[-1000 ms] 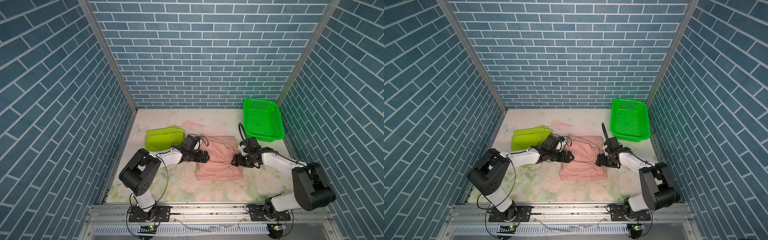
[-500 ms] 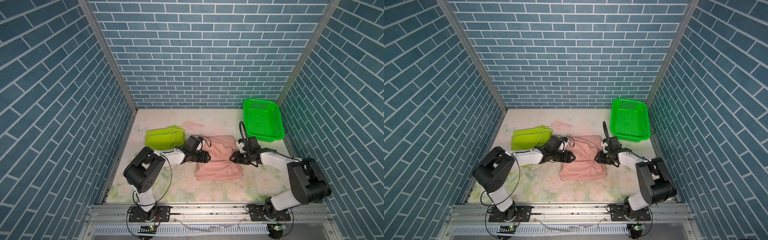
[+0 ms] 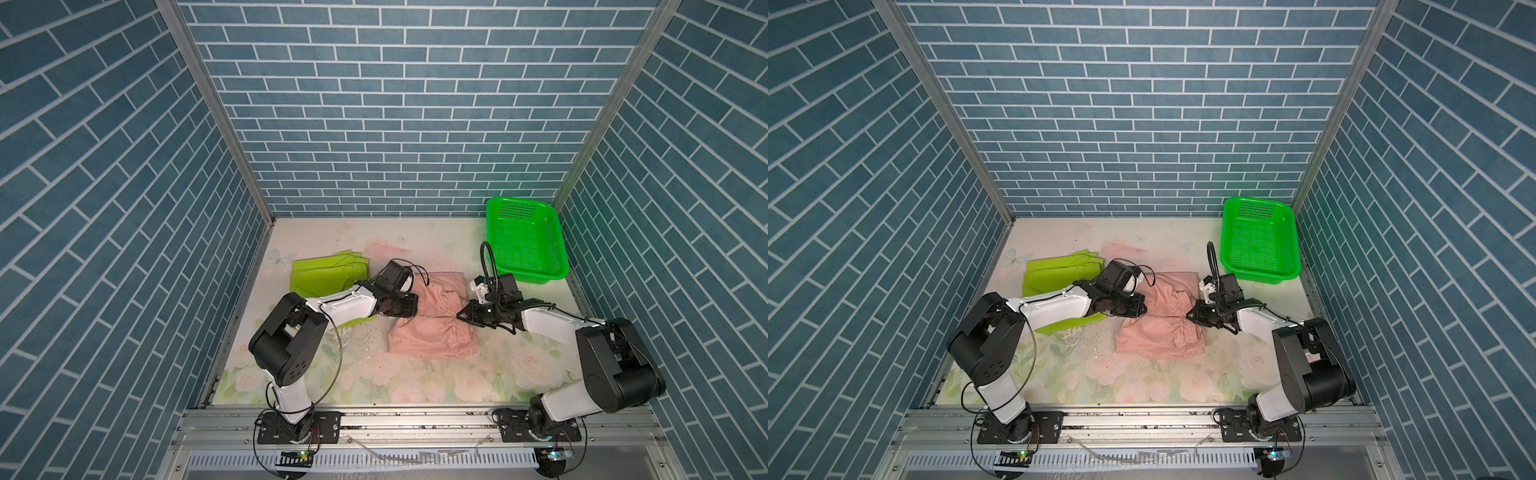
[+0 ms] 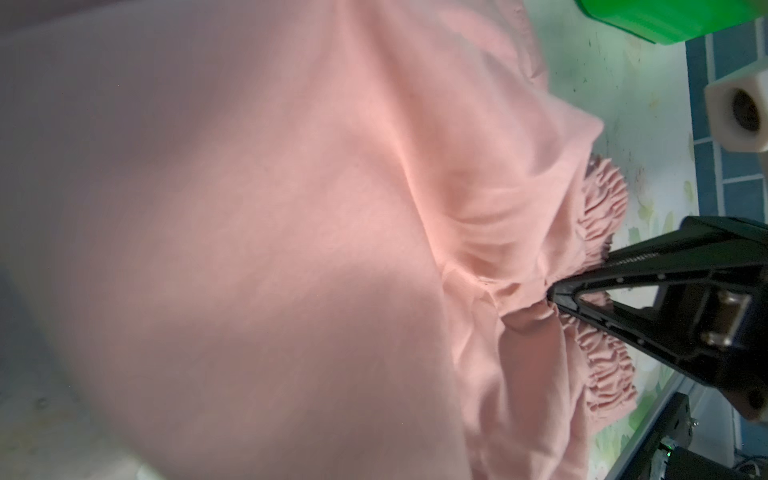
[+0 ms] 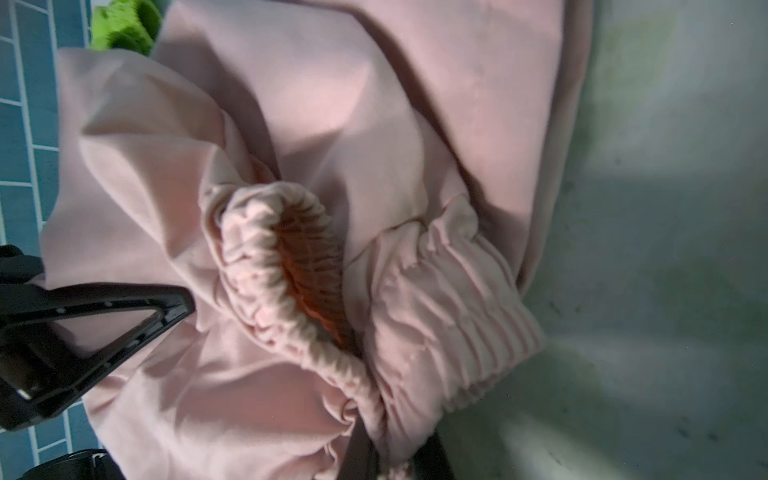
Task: Fold and stack the shorts
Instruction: 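Lift the pink shorts with both grippers and carry them onto the green shorts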
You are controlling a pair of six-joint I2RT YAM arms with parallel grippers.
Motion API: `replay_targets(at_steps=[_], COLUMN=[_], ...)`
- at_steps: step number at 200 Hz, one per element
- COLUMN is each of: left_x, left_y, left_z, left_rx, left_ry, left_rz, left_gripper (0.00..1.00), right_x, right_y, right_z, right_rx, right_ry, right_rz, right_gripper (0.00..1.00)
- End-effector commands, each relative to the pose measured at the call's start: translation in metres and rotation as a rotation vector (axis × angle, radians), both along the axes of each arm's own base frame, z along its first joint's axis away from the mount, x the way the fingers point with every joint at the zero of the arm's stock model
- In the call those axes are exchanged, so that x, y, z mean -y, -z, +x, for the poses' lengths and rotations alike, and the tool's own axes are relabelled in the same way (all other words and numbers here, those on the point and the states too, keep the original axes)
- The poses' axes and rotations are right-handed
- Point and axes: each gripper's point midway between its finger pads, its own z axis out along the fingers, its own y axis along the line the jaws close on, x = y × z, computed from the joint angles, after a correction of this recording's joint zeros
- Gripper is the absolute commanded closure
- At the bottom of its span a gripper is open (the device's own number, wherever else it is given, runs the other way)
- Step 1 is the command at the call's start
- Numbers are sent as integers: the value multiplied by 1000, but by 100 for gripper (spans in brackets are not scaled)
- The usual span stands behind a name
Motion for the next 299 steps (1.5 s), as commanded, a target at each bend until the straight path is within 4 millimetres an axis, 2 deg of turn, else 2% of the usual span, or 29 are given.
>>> replay_targets(at_steps=[1, 32, 56, 91, 101, 120, 137, 153, 182, 186, 189, 197, 226, 252, 270, 277, 281, 299], left_x=[-15, -32, -67, -147, -170, -216, -251, -276, -300, -302, -305, -311, -340, -353, -365, -372, -377, -393], left_y=[-18, -44, -77, -124, -132, -135, -128, -119, -99, -96, -94, -89, -64, -31, -12, -4, 2, 20], left_z=[-7, 2, 18, 39, 43, 49, 50, 46, 45, 44, 45, 44, 49, 63, 65, 64, 63, 57], left_rx=[-16, 9, 43, 99, 111, 116, 93, 67, 19, 11, 5, -8, -79, -123, -149, -152, -157, -205], left_ry=[10, 10, -25, -145, -188, -299, -388, -430, -479, -485, -491, -506, -565, -579, -592, -604, -614, -649], left_rz=[111, 187, 241, 311, 318, 328, 324, 366, 384, 387, 391, 405, 461, 479, 518, 537, 547, 559], left_gripper=[100, 100, 100, 100, 100, 100, 100, 100, 100, 100, 100, 100, 100, 100, 100, 87, 74, 32], right_x=[-21, -62, -99, -154, -169, -197, -215, -235, -274, -279, -283, -291, -299, -302, -301, -301, -301, -304], right_y=[-48, -95, -121, -139, -144, -147, -141, -136, -125, -128, -115, -109, -85, -53, -32, -26, -25, -23], right_z=[14, 40, 58, 77, 82, 92, 105, 108, 103, 101, 102, 99, 100, 104, 106, 106, 106, 103], right_rx=[92, 190, 252, 291, 304, 331, 320, 305, 294, 295, 271, 255, 231, 207, 190, 184, 181, 189], right_ry=[-56, -131, -192, -277, -296, -330, -331, -354, -398, -405, -407, -413, -395, -377, -365, -365, -366, -393], right_rz=[34, 70, 124, 199, 219, 259, 287, 316, 322, 332, 325, 335, 315, 277, 253, 249, 249, 270], right_gripper=[100, 100, 100, 100, 100, 100, 100, 100, 100, 100, 100, 100, 100, 100, 100, 100, 99, 69])
